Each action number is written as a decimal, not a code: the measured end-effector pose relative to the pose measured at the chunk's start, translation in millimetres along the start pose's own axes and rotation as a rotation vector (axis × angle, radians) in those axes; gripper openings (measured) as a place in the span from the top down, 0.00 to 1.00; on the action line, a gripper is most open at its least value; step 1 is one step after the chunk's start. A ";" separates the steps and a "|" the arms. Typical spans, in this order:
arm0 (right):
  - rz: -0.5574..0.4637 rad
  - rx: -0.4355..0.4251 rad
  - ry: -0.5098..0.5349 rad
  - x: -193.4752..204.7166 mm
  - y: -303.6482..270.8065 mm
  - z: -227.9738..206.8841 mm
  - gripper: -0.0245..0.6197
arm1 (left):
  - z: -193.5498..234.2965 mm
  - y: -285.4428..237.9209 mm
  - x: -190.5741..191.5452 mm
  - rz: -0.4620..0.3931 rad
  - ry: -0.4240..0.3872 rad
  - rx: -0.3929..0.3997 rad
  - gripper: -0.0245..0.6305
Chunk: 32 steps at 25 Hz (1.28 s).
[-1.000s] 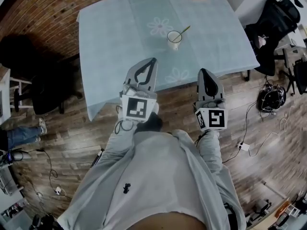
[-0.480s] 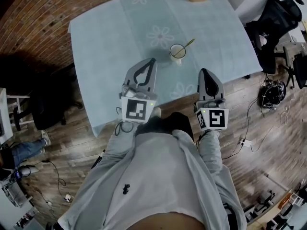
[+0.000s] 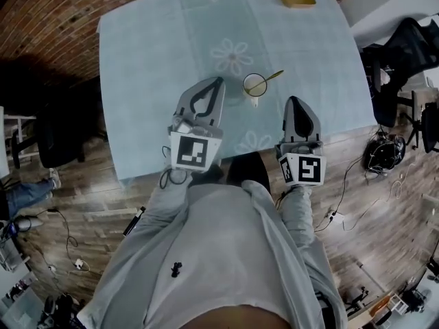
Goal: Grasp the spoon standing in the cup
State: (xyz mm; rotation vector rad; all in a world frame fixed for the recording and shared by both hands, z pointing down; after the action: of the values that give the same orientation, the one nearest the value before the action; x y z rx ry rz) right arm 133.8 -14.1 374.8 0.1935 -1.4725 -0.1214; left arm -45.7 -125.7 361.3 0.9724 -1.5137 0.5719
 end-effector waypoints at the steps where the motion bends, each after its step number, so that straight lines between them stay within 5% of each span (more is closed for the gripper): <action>1: -0.001 -0.017 -0.003 2.1 -8.4 -6.8 0.94 | 1.5 -8.0 0.5 -0.003 -0.004 -0.015 0.94; 16: -0.036 -0.367 -0.041 14.3 -108.9 -89.7 0.94 | -1.2 -91.8 -3.0 0.034 -0.082 -0.283 0.94; 32: -0.027 -0.427 -0.088 21.1 -113.0 -71.1 0.94 | 9.4 -64.1 -6.7 0.051 -0.097 -0.348 0.94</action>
State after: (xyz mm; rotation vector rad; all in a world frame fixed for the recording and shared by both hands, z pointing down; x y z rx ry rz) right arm 210.7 -124.9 366.2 -0.1406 -1.4962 -0.4657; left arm 1.9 -165.7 342.1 0.7010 -1.6609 0.2856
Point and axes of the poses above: the fingertips, and each gripper's own axes: y backward along the fingers, z to its left, x out of its underside, the point moved 6 cm from there along y, backward along the fingers, and after that the axes turned 14 degrees about -z, right-handed, at the moved point
